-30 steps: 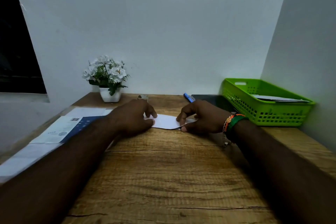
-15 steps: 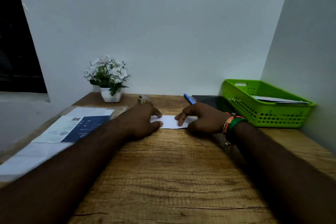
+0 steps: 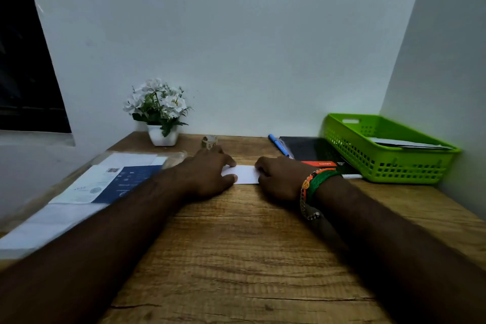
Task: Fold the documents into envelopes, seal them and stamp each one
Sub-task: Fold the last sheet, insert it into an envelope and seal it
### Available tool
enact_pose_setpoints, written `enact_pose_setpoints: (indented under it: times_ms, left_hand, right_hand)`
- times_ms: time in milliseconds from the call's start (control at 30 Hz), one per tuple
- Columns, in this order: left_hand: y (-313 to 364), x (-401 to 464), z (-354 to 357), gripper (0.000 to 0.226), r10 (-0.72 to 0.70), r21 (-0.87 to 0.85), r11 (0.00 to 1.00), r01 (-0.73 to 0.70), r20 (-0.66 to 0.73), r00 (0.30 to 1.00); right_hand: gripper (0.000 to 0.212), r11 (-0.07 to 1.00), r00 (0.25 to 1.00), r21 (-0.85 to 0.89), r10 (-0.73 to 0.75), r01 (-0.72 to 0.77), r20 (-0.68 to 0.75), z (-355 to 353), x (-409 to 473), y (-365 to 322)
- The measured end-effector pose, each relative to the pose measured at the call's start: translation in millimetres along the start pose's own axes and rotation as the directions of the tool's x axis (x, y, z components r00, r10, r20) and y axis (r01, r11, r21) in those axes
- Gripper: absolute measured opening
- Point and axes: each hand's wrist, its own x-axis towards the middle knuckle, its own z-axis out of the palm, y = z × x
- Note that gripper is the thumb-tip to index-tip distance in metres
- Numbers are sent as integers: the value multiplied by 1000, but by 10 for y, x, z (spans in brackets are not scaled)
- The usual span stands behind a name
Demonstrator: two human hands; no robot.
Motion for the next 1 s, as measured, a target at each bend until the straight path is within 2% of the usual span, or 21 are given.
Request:
enact_pose_setpoints:
  times_ms: [167,300,400,500,600,767,1000]
  left_hand:
    - [-2,8,-8,50,-1,9,1000,1,23,1000]
    - [-19,19,-23,51,-1,21,1000,0,52,999]
    - [-4,22,-36,50,-1,55,998,-3,66,998]
    - [26,18,-31,49,-5,89,996,-1,68,998]
    - [102,2,-2,50,21,93,995,-27,57,998]
    - [262,-34,26,53,39,146,988,-54,102,994]
    - [75,-71,-146,53,-152,206,970,131,92,984]
  right_hand:
    - [18,983,995,-152,100,-99,-1,-141,-20,95]
    - [26,967,972,-180,148,-181,-181,-122,5,219]
    - [21,995,959,-85,34,-60,-281,-71,33,260]
    - [39,996,986,-7,-85,85,-146,-17,-9,158]
    - [38,991,986,-37,-135,132,-95,84,25,82]
    - [39,995,991,-31,-101,99,-82,65,43,112]
    - [43,994,993,-71,-93,88,-74,69,46,109]
